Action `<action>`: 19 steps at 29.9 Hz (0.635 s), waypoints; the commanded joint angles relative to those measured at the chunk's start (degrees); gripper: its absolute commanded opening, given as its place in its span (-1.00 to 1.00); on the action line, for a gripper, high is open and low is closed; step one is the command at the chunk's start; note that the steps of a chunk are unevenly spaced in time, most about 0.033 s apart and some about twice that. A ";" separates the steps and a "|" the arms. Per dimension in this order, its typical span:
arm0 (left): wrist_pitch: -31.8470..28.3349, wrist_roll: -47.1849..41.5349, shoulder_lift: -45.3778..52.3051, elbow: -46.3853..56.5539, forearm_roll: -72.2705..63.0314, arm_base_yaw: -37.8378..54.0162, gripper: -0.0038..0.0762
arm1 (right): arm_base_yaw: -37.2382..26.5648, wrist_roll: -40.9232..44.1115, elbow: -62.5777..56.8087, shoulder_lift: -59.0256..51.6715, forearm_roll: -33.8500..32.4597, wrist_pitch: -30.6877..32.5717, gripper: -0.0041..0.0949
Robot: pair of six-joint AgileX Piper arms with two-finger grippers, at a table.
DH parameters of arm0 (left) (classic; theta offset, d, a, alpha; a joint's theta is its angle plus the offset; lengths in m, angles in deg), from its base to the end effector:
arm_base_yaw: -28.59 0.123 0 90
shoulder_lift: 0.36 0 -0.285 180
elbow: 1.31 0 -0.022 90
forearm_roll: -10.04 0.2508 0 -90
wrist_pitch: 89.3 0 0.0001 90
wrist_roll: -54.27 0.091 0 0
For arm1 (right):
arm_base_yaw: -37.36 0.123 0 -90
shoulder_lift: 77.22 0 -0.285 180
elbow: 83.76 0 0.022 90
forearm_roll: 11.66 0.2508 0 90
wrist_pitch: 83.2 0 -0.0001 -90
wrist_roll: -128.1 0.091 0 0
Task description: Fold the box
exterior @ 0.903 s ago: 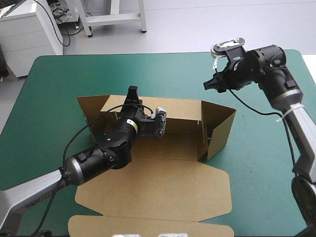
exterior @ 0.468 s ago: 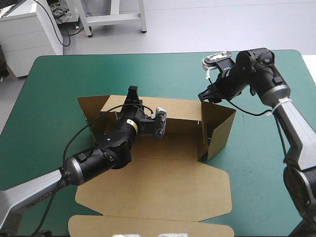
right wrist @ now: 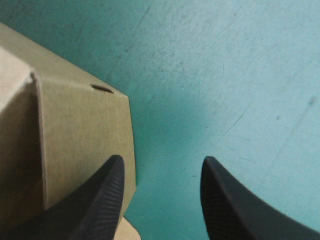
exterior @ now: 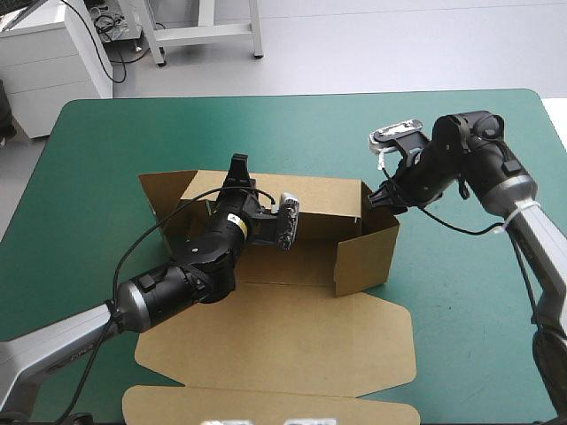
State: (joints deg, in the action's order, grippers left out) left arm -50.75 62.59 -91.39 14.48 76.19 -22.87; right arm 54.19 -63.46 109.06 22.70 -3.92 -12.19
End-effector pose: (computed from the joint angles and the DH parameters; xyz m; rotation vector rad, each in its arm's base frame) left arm 0.2356 -0.2124 0.3139 1.6817 1.3698 0.8315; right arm 0.3147 0.1073 0.3547 -0.6507 2.6811 0.2125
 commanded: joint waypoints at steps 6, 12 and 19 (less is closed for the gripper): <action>3.27 0.36 0.73 -0.08 -3.86 0.31 -0.92 | 2.58 -0.72 -6.80 -9.76 3.22 -3.60 -0.04; 2.78 0.36 0.73 -0.08 -3.86 0.31 -0.92 | 8.67 0.80 -12.15 -13.92 3.25 -9.79 -0.04; 2.28 0.49 0.73 -0.08 -3.86 0.31 -0.92 | 14.24 4.84 -15.28 -16.29 2.98 -12.79 -0.04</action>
State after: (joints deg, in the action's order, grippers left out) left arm -50.93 62.87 -91.39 14.48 76.19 -22.87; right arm 66.49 -60.12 93.43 8.99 -2.11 -20.63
